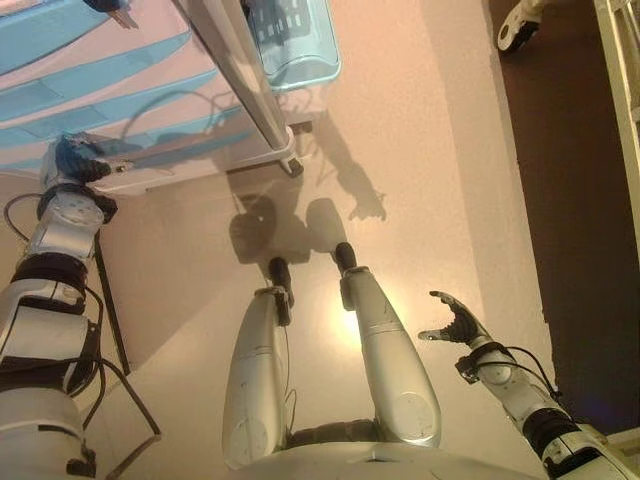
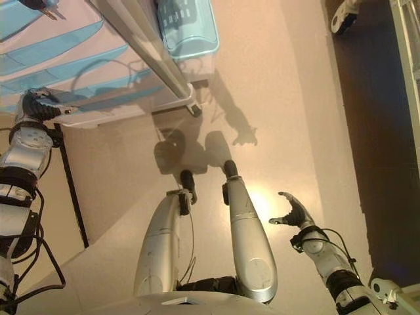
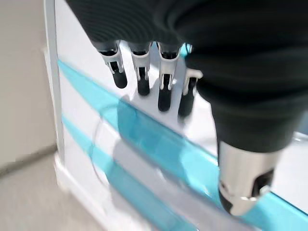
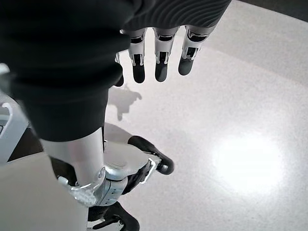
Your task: Open the drawer and pick up the medicine
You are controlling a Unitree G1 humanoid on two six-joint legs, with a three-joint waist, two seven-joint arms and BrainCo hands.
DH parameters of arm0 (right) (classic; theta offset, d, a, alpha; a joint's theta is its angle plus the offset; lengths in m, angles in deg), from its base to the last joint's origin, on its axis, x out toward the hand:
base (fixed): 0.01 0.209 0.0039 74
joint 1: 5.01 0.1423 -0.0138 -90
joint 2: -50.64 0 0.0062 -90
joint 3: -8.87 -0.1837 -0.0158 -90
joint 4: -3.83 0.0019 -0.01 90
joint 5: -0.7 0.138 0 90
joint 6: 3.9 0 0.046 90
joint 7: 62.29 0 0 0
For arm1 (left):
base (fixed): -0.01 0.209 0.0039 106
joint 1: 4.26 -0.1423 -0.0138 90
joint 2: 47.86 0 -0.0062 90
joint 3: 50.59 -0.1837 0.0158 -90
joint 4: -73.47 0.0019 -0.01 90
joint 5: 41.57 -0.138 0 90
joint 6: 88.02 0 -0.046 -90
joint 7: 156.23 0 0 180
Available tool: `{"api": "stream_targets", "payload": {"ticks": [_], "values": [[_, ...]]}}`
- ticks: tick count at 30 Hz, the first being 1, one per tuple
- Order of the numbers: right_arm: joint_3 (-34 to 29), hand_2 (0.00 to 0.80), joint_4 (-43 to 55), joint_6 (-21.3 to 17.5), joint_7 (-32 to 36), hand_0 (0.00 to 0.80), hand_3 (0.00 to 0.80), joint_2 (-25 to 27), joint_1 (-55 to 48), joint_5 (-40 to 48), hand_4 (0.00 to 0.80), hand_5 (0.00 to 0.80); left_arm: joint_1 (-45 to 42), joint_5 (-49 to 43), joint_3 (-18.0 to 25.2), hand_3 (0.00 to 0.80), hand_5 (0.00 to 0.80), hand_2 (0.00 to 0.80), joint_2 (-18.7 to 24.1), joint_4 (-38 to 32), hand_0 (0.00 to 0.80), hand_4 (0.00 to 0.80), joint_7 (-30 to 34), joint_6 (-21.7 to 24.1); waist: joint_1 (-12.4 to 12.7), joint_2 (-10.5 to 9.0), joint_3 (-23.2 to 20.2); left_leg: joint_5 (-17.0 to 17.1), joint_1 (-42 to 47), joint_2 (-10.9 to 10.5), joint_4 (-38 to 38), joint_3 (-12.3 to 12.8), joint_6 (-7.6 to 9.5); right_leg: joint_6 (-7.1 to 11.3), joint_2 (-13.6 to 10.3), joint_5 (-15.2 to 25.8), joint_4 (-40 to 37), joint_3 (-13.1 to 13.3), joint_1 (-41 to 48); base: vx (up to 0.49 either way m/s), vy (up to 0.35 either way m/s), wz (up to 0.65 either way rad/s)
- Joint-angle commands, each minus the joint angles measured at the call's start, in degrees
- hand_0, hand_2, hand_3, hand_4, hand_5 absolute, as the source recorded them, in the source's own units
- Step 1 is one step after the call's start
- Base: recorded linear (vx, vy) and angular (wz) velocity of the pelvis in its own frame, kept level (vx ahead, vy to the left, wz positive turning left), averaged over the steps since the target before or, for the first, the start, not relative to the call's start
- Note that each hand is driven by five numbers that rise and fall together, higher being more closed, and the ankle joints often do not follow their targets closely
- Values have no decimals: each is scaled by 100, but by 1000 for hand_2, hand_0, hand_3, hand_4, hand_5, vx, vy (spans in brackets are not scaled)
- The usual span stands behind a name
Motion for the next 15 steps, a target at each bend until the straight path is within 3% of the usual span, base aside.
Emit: {"api": "stream_targets", "payload": {"ticks": [1, 5, 8, 15], "values": [[-113, 0, -29, -234, 136, 0, 0, -64, -356, 221, 0, 0, -927, 935, 591, 0, 0, 0, -347, -396, 0, 0, 735, 727, 119, 99, -411, -150, 529, -455, -552, 314, 661, -15, 4, 192, -702, -308, 460, 20, -62, 9], [-373, 0, -213, -388, 419, 0, 0, -182, -461, 198, 0, 0, -2140, 1064, 740, 0, 0, 0, -1229, -599, 0, 0, 1605, 1194, 293, 131, -586, -66, 906, -533, -788, 160, 602, -28, -102, 152, -888, -417, 910, 24, -45, 7], [-616, 0, -413, -508, 690, 0, 0, -215, -540, 125, 0, 0, -2931, 908, 695, 0, 0, 0, -1815, -342, 0, 0, 1980, 1437, 413, 117, -806, 29, 1359, -577, -1110, 20, 533, -16, -189, 157, -1179, -501, 1409, 42, -50, 8], [-980, 0, -1210, -774, 891, 0, 0, -481, -749, -80, 0, 0, -3990, 1363, 1121, 0, 0, 0, -2701, 614, 0, 0, 2435, 1303, 638, 105, -1626, 422, 2627, -464, -2588, -169, 263, 161, -193, 381, -2606, -809, 2810, 52, -67, 23]]}}
